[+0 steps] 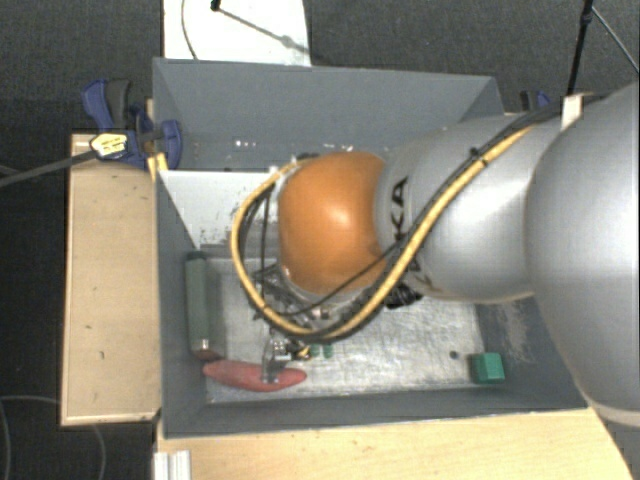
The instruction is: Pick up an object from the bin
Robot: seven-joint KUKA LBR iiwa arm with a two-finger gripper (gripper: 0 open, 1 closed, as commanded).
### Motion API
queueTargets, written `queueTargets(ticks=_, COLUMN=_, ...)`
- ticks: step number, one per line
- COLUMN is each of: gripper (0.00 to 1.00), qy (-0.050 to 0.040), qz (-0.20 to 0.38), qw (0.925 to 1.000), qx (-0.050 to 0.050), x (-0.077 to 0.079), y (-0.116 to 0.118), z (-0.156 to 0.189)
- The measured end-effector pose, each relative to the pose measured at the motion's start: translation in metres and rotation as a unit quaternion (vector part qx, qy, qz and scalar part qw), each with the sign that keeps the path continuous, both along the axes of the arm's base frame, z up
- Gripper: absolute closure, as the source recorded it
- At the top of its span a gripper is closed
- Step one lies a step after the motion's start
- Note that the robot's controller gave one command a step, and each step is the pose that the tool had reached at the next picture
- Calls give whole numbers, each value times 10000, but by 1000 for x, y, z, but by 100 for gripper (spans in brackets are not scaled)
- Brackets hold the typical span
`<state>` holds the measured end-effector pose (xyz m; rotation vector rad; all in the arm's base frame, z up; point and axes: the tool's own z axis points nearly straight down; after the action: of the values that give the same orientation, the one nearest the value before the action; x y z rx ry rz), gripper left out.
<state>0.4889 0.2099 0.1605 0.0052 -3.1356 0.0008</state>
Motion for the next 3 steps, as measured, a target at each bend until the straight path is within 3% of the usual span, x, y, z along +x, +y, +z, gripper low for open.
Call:
queueTargets(ticks=1, gripper=0, qy=-37, qz=-26, qw=10000, qx=9, x=2, y=-1, z=4)
queueTargets(ticks=2, gripper=100, qy=-32, qz=1901, qw=9818, qx=12, x=-10, y=-8, z=-43)
queueTargets(ticks=3, gripper=0, qy=-29, qz=1876, qw=9822, qx=11, x=-10, y=-8, z=-43)
